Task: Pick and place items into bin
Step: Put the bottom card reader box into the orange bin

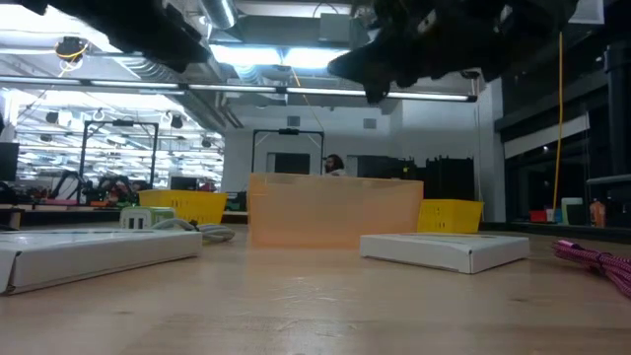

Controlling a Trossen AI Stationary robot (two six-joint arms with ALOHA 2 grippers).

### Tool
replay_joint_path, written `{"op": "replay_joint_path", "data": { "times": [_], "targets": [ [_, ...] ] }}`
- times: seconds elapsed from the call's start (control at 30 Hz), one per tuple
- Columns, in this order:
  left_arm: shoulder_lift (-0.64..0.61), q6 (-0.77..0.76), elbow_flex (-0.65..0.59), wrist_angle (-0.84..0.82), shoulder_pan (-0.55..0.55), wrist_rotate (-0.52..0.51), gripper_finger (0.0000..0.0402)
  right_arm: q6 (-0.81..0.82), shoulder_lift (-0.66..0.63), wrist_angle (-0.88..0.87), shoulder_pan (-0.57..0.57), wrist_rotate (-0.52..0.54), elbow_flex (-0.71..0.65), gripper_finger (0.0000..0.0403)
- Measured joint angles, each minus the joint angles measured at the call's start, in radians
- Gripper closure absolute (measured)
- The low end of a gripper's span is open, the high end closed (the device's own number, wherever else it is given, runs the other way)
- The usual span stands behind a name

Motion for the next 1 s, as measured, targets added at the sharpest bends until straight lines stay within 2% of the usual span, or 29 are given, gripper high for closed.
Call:
{"op": "replay_joint_path", "data": {
  "times": [0.23, 0.5, 0.67, 0.8, 1.0],
  "targets": [
    [0.0, -0.112, -0.043, 0.032, -0.182, -0.144, 0.04, -0.005, 0.121, 0.009, 0.122, 0.094, 0.088, 0.0403],
    [0.0, -0.298, -0.047, 0.005, -0.345, -0.195, 0.04, 0.007, 0.315, -0.003, 0.179, 0.107, 0.256, 0.0403],
    [0.017, -0.43, -0.047, -0.044, -0.415, -0.205, 0.04, 0.003, 0.399, -0.112, 0.196, 0.107, 0.37, 0.0403],
    [0.068, -0.469, -0.047, -0.046, -0.452, -0.21, 0.04, 0.004, 0.439, -0.151, 0.207, 0.106, 0.433, 0.0403],
    [0.172, -0.552, -0.047, -0.026, -0.475, -0.216, 0.04, 0.012, 0.449, -0.166, 0.234, 0.107, 0.446, 0.0403]
  ]
}}
